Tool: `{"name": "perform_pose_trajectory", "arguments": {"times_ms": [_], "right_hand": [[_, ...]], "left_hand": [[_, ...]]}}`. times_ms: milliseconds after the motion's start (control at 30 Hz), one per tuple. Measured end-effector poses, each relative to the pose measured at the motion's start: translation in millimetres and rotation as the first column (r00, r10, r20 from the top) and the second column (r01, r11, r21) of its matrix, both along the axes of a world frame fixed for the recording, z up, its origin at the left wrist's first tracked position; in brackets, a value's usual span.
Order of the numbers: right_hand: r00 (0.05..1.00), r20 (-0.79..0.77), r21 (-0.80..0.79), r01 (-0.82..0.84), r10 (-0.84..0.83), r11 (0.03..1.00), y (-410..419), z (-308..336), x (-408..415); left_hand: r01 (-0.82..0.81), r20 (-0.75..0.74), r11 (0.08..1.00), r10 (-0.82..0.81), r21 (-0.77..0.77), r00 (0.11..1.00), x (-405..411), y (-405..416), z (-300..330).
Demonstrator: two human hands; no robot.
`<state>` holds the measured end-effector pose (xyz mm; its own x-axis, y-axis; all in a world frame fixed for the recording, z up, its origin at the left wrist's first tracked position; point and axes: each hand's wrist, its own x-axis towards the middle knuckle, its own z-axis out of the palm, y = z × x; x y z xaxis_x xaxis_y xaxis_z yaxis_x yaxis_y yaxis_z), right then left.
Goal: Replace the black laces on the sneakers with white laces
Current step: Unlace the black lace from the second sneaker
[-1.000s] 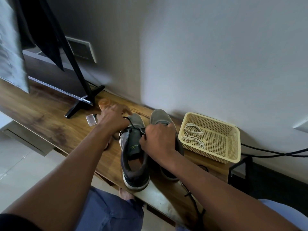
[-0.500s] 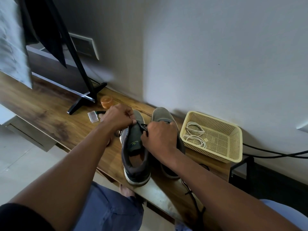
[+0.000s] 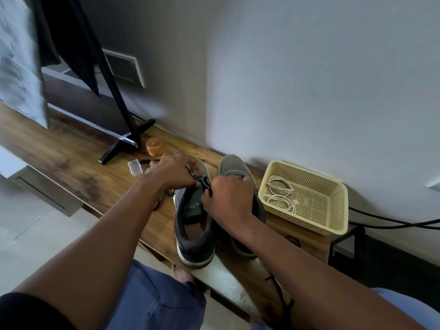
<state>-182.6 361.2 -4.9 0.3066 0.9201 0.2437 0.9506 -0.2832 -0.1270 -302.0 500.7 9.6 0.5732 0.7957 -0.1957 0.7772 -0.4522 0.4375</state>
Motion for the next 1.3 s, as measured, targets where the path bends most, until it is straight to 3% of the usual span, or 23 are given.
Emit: {"name": "perform_pose_trajectory", "arguments": {"times_ms": [167, 267, 400, 500, 567, 700, 800, 1033, 1133, 1233, 1300], "right_hand": [[1.0, 0.001, -0.006, -0.006, 0.006, 1.0, 1.2, 0.5, 2.6], [1.0, 0.008, -0.028, -0.011, 0.011, 1.0, 1.5, -0.1, 1.7], [1.0, -0.002, -0.028, -0.005, 0.005, 1.0, 5.6, 1.5, 5.3], [1.0, -0.01, -0.018, -0.018, 0.018, 1.0, 8.2, 4.9, 2.5], [1.0, -0.011, -0.024, -0.016, 0.015, 1.0, 5.4, 4.2, -0.5], [1.0, -0.01, -0.031, -0.018, 0.018, 0.999, 2.1, -0.6, -0.8], [1.0, -0.01, -0.023, -0.018, 0.018, 1.0, 4.9, 0.6, 0.6], [1.0, 0.001, -0.028, -0.028, 0.028, 0.999, 3.9, -1.2, -0.4], [1.0, 0.0, -0.033, -0.026, 0.026, 0.999, 5.1, 0.6, 0.8], [0.999, -0.004, -0.033, -0.033, 0.033, 0.999, 6.1, 1.8, 0.7], [0.999, 0.003, -0.036, -0.032, 0.032, 0.999, 6.0, 2.3, -0.5]], "left_hand": [[-0.014, -0.048, 0.997, 0.018, 0.079, 0.999, 4.7, 1.8, -1.5], [-0.079, 0.02, 0.994, 0.078, 0.069, 0.997, 4.0, 3.2, -5.5], [-0.344, 0.198, 0.932, 0.318, 0.113, 0.927, 3.0, 7.6, -7.7], [-0.461, 0.188, 0.866, 0.428, 0.195, 0.884, -4.0, 12.5, -3.1], [-0.414, 0.114, 0.894, 0.4, 0.172, 0.91, -7.7, 11.7, -3.0], [-0.174, -0.028, 0.985, 0.174, 0.009, 0.984, -4.3, 6.4, -3.4], [-0.1, -0.09, 0.995, 0.101, 0.009, 0.991, 1.5, 7.4, -3.8], [-0.132, 0.096, 0.991, 0.129, 0.029, 0.987, 1.0, 9.4, -12.6], [-0.317, 0.23, 0.941, 0.336, -0.115, 0.913, 2.5, 11.0, -16.5], [-0.536, 0.304, 0.805, 0.593, -0.253, 0.746, 0.2, 15.8, -18.5], [-0.594, 0.34, 0.722, 0.692, -0.355, 0.637, -1.3, 16.8, -17.8]]}}
